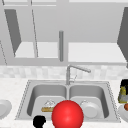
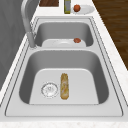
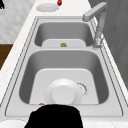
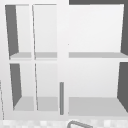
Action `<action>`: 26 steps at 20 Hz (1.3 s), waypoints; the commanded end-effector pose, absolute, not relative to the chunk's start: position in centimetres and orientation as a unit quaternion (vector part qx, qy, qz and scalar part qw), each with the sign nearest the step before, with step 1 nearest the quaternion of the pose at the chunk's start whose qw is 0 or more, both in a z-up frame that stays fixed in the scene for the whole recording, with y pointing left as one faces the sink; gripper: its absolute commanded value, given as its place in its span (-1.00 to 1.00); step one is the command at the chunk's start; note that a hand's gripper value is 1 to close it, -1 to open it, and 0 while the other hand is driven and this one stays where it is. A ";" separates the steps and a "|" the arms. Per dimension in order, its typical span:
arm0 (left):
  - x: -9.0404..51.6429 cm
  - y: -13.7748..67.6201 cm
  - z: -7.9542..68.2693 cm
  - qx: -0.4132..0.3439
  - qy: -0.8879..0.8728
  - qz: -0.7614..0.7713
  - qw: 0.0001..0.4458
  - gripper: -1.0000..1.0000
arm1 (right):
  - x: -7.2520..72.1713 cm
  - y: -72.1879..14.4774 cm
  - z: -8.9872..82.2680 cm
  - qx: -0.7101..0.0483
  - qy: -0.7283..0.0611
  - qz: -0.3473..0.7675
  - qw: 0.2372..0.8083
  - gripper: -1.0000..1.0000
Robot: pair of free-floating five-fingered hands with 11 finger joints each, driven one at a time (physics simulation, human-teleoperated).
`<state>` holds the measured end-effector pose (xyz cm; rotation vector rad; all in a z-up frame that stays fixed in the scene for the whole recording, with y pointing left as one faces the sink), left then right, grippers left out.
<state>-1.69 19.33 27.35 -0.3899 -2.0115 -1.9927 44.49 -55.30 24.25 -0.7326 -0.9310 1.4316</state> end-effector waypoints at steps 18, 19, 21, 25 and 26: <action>-1.7 19.3 27.4 -0.135 -0.697 -0.690 0.141 0.00 | 42.6 -59.2 29.2 -0.357 -0.419 0.610 0.571 1.00; -1.7 19.3 27.4 -0.135 -0.697 -0.690 0.141 0.00 | 42.6 -59.3 29.0 -0.359 -0.418 0.610 0.570 1.00; -1.7 19.3 27.4 -0.135 -0.697 -0.690 0.141 0.00 | 42.6 -59.4 28.5 -0.359 -0.414 0.611 0.571 1.00; -1.7 19.3 27.4 -0.135 -0.697 -0.690 0.141 0.00 | 42.7 -59.5 27.7 -0.350 -0.407 0.614 0.578 1.00; -1.7 19.3 27.4 -0.135 -0.697 -0.690 0.141 0.00 | 42.8 -59.6 27.6 -0.349 -0.406 0.615 0.579 1.00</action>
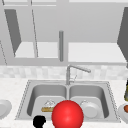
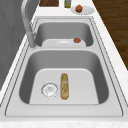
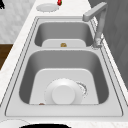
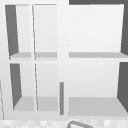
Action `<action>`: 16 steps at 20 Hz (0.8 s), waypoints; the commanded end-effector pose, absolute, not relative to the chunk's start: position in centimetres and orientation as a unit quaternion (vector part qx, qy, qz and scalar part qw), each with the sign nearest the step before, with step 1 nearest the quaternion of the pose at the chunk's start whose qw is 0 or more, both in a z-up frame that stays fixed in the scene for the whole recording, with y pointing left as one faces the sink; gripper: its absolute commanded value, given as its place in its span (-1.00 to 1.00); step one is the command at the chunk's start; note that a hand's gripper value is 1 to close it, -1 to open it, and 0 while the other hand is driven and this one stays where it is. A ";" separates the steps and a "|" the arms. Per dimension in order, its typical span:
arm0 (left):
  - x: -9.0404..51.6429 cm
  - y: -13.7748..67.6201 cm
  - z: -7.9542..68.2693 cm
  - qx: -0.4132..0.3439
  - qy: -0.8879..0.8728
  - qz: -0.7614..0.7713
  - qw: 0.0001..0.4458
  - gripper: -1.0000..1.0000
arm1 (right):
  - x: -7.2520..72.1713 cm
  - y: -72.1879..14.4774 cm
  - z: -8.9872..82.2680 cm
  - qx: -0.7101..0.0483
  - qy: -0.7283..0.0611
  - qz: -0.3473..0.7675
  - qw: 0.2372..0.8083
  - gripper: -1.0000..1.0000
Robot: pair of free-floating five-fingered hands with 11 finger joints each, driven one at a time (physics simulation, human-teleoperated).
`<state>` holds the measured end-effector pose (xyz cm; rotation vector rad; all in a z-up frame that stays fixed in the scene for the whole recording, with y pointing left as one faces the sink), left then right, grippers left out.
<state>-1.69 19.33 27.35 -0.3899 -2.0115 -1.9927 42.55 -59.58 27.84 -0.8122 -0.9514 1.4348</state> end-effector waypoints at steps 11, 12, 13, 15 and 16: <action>-1.7 19.3 27.4 -0.135 -0.697 -0.690 0.141 0.00 | 42.5 -59.6 26.4 -0.357 -0.406 0.612 0.577 1.00; -1.7 19.3 27.4 -0.135 -0.697 -0.690 0.141 0.00 | 42.4 -59.7 26.4 -0.359 -0.407 0.612 0.575 1.00; -1.7 19.3 27.4 -0.135 -0.697 -0.690 0.141 0.00 | 42.4 -59.8 26.3 -0.359 -0.408 0.612 0.574 1.00; -1.7 19.3 27.4 -0.135 -0.697 -0.690 0.141 0.00 | 42.3 -59.9 26.2 -0.359 -0.409 0.612 0.574 1.00; -1.7 19.3 27.4 -0.135 -0.697 -0.690 0.141 0.00 | 42.3 -59.9 26.0 -0.358 -0.407 0.613 0.574 1.00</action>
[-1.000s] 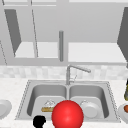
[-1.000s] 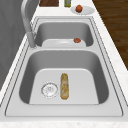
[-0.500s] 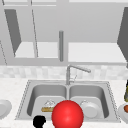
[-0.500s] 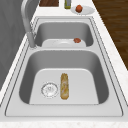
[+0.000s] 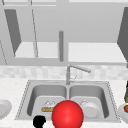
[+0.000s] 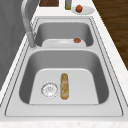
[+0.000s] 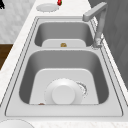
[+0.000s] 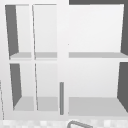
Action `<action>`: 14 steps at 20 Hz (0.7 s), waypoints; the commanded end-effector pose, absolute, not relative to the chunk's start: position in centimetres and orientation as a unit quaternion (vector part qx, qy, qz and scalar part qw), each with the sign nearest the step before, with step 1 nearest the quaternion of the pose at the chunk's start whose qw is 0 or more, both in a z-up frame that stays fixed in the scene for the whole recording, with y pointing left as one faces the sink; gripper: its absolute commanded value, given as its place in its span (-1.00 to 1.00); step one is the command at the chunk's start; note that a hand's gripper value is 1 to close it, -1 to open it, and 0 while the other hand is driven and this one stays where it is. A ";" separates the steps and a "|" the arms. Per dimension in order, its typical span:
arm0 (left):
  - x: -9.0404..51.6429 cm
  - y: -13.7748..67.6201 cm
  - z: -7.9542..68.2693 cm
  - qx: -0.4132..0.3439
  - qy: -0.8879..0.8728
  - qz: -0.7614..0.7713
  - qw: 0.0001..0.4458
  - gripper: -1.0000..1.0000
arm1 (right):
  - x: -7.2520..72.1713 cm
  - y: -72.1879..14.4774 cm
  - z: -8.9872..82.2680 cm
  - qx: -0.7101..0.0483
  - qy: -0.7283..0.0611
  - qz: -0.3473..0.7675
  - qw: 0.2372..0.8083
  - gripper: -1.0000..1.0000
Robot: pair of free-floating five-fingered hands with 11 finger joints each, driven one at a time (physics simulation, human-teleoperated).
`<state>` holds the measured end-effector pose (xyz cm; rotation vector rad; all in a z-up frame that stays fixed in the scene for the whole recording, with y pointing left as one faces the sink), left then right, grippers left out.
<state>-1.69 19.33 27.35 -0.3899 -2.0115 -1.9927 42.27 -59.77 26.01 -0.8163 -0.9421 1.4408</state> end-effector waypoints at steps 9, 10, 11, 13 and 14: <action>-1.7 19.3 27.4 -0.135 -0.697 -0.690 0.141 0.00 | 42.5 -60.4 24.3 -0.353 -0.409 0.611 0.578 1.00; -1.7 19.3 27.4 -0.135 -0.697 -0.690 0.141 0.00 | 42.5 -60.4 24.3 -0.353 -0.410 0.611 0.578 1.00; -1.7 19.3 27.4 -0.135 -0.697 -0.690 0.141 0.00 | 42.5 -60.5 24.2 -0.354 -0.411 0.610 0.578 1.00; -1.7 19.3 27.4 -0.135 -0.697 -0.690 0.141 0.00 | 42.4 -60.6 24.0 -0.352 -0.412 0.609 0.579 1.00; -1.7 19.3 27.4 -0.135 -0.697 -0.690 0.141 0.00 | 42.4 -60.7 23.9 -0.352 -0.413 0.608 0.579 1.00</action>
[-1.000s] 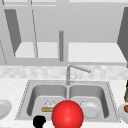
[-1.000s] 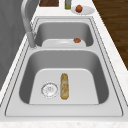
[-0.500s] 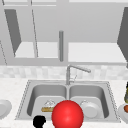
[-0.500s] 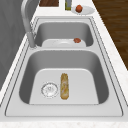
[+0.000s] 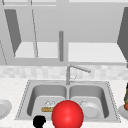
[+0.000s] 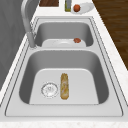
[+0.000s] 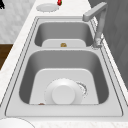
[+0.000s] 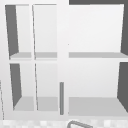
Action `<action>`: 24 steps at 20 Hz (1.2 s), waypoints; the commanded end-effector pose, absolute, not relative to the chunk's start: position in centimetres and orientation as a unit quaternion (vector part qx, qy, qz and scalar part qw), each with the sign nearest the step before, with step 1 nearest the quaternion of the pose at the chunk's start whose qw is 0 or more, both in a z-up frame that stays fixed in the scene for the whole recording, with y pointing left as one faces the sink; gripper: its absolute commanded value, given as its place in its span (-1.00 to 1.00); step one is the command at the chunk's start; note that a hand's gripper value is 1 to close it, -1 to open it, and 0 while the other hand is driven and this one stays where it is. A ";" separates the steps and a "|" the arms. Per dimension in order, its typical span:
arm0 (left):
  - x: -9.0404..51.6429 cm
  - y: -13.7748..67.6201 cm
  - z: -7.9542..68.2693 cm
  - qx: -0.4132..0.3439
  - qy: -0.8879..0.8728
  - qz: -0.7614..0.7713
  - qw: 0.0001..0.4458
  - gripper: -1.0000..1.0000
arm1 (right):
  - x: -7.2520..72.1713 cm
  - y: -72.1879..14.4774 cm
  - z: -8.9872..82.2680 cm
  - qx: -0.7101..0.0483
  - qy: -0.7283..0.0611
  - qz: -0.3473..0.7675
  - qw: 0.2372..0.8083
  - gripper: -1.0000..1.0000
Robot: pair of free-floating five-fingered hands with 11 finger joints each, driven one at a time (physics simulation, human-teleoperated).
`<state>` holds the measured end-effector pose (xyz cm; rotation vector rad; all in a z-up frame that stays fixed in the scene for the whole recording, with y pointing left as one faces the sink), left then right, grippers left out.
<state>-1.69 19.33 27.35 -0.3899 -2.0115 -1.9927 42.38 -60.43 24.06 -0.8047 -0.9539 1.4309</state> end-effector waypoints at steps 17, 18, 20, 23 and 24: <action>-1.7 19.3 27.4 -0.135 -0.697 -0.690 0.141 0.00 | 42.2 -61.4 27.3 -0.343 -0.410 0.611 0.583 1.00; -1.7 19.3 27.4 -0.135 -0.697 -0.690 0.141 0.00 | 42.3 -61.4 27.3 -0.343 -0.410 0.611 0.583 1.00; -1.7 19.3 27.4 -0.135 -0.697 -0.690 0.141 0.00 | 42.3 -61.4 27.1 -0.343 -0.410 0.611 0.583 1.00; -1.7 19.3 27.4 -0.135 -0.697 -0.690 0.141 0.00 | 42.5 -61.5 26.7 -0.343 -0.410 0.612 0.583 1.00; -1.7 19.3 27.4 -0.135 -0.697 -0.690 0.141 0.00 | 42.5 -61.6 26.6 -0.346 -0.412 0.610 0.581 1.00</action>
